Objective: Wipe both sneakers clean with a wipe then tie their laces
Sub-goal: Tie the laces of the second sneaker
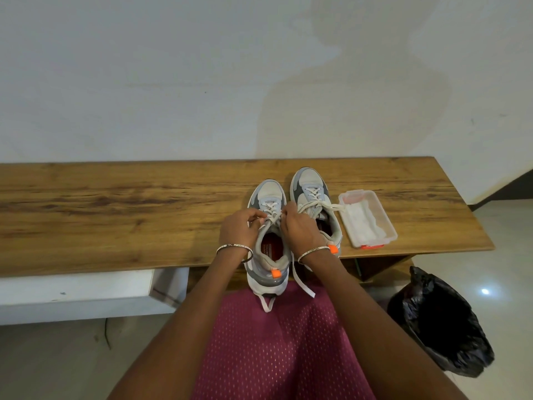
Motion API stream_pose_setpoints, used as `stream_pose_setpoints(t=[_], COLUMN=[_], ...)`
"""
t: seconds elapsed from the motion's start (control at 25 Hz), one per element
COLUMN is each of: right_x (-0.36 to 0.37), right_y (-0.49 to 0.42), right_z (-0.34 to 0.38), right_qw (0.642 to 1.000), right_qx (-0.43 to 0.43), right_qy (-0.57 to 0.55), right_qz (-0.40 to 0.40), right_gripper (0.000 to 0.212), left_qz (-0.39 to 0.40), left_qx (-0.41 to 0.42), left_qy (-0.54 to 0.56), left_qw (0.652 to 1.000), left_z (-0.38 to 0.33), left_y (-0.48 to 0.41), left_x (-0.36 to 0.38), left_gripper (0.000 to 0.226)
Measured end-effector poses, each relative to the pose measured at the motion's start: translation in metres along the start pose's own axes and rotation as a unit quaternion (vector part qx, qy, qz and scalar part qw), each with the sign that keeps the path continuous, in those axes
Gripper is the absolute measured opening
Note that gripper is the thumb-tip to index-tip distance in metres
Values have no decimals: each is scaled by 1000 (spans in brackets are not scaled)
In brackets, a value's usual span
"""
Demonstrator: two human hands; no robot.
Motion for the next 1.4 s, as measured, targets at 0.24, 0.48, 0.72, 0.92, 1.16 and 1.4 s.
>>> stream_pose_setpoints(t=[0.24,0.48,0.72,0.92,1.16,1.4], right_x=[0,6,4,4,7,0], right_y=[0,20,21,23,23,44], right_z=[-3,-9,-11,-10,-15,-23], right_qw=[999,985,977,976,972,948], right_qx=[18,104,125,127,144,184], right_qy=[-31,-123,-135,-130,-152,-241], right_qz=[12,-68,-104,-118,-110,-94], right_gripper=[20,16,18,19,18,21], left_qz=[18,35,44,22,25,26], left_qx=[44,156,179,132,104,5], left_qy=[-52,-201,-271,-186,-175,-54], left_qw=[998,967,945,973,979,998], left_z=[-11,-27,-32,-34,-32,-10], left_y=[-1,2,2,7,9,20], left_x=[-4,3,7,6,2,3], left_gripper=[12,14,22,28,26,35])
Point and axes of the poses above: each hand's wrist, its own y-axis away from the middle knuckle, its own x-axis out of the palm, z = x × y, the point moved 8 cm from there along -y, towards the middle knuckle, and after that the axes turned 11 degrees about -z, right-handed, at the moved point
